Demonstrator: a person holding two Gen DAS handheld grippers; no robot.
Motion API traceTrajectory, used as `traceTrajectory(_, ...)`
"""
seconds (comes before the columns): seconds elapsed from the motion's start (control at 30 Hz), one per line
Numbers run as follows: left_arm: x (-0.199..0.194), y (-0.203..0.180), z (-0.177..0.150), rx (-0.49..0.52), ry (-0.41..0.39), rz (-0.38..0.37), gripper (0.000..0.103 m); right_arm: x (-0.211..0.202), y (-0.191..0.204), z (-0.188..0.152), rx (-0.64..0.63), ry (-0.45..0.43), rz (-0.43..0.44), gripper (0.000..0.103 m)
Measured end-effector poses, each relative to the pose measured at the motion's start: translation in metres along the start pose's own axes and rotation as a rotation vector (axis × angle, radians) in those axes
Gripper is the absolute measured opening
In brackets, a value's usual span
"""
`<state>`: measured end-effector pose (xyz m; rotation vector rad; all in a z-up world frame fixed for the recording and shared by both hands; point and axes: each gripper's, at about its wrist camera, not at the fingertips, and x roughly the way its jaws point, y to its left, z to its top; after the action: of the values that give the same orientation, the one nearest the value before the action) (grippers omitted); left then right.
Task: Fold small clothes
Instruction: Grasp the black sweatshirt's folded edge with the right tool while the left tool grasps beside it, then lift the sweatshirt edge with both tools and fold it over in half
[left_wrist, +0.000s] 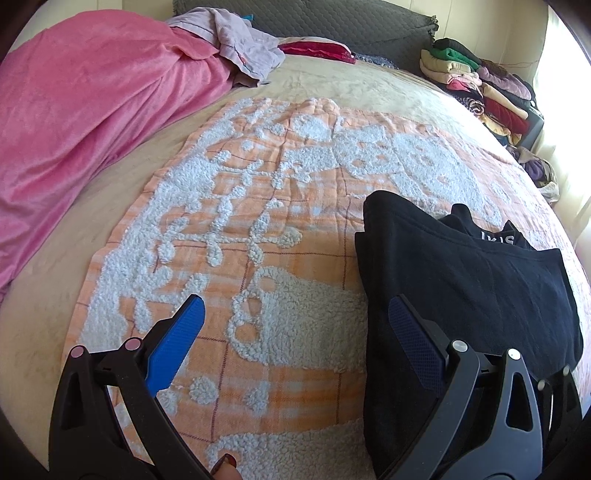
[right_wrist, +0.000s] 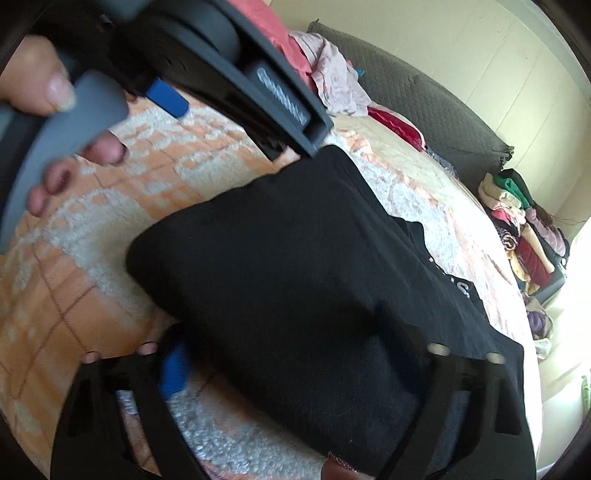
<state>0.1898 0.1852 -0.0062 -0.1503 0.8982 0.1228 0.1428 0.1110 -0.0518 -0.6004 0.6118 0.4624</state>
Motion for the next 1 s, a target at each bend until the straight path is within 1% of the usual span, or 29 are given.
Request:
traceTrajectory(0.1, 0.002, -0.001, 0.001, -0.002, 0.002, -0.01, 0.093, -0.012, -0.001, -0.001, 0.003, -0.059, 0.02, 0.042)
traceTrajectory(0.13, 0.002, -0.002, 0.001, -0.004, 0.002, -0.017, 0.093, -0.015, 0.001, -0.001, 0.007, -0.07, 0.022, 0.035)
traceTrajectory(0.17, 0.002, -0.002, 0.002, -0.008, 0.003, -0.026, 0.093, -0.018, 0.0, -0.001, 0.013, -0.083, 0.031, 0.022)
traceTrajectory(0.2, 0.002, -0.003, 0.002, -0.01, 0.004, -0.031, 0.093, -0.021, -0.001, -0.002, 0.015, -0.092, 0.026, 0.021)
traceTrajectory(0.27, 0.003, -0.005, 0.004, -0.016, 0.011, -0.048, 0.093, -0.025, -0.004, -0.004, 0.028, -0.109, 0.025, 0.014)
traceTrajectory(0.33, 0.004, -0.007, 0.005, -0.025, 0.018, -0.077, 0.093, -0.03, -0.007, -0.005, 0.045, -0.125, 0.026, 0.012)
traceTrajectory(0.37, 0.006, -0.008, 0.005, -0.038, 0.025, -0.103, 0.093, -0.033, -0.009, -0.006, 0.052, -0.137, 0.024, 0.011)
traceTrajectory(0.5, 0.013, -0.005, 0.008, -0.142, 0.073, -0.271, 0.093, -0.043, -0.016, -0.011, 0.083, -0.167, 0.032, 0.01)
traceTrajectory(0.57, 0.016, -0.007, 0.01, -0.171, 0.089, -0.316, 0.093, -0.047, -0.021, -0.013, 0.11, -0.177, 0.043, 0.009)
traceTrajectory(0.7, 0.024, -0.018, 0.015, -0.168, 0.121, -0.352, 0.093, -0.055, -0.027, -0.015, 0.132, -0.2, 0.047, 0.009)
traceTrajectory(0.8, 0.031, -0.027, 0.018, -0.174, 0.16, -0.394, 0.093, -0.06, -0.03, -0.017, 0.143, -0.214, 0.045, 0.009)
traceTrajectory(0.87, 0.033, -0.035, 0.019, -0.166, 0.176, -0.399, 0.093, -0.064, -0.033, -0.019, 0.151, -0.223, 0.041, 0.009)
traceTrajectory(0.93, 0.033, -0.046, 0.019, -0.146, 0.185, -0.412, 0.089, -0.069, -0.037, -0.021, 0.159, -0.237, 0.03, 0.009)
traceTrajectory(0.97, 0.033, -0.05, 0.02, -0.143, 0.186, -0.423, 0.08, -0.07, -0.039, -0.022, 0.163, -0.242, 0.026, 0.009)
traceTrajectory(1.0, 0.032, -0.054, 0.021, -0.142, 0.186, -0.429, 0.066, -0.073, -0.041, -0.023, 0.17, -0.247, 0.022, 0.008)
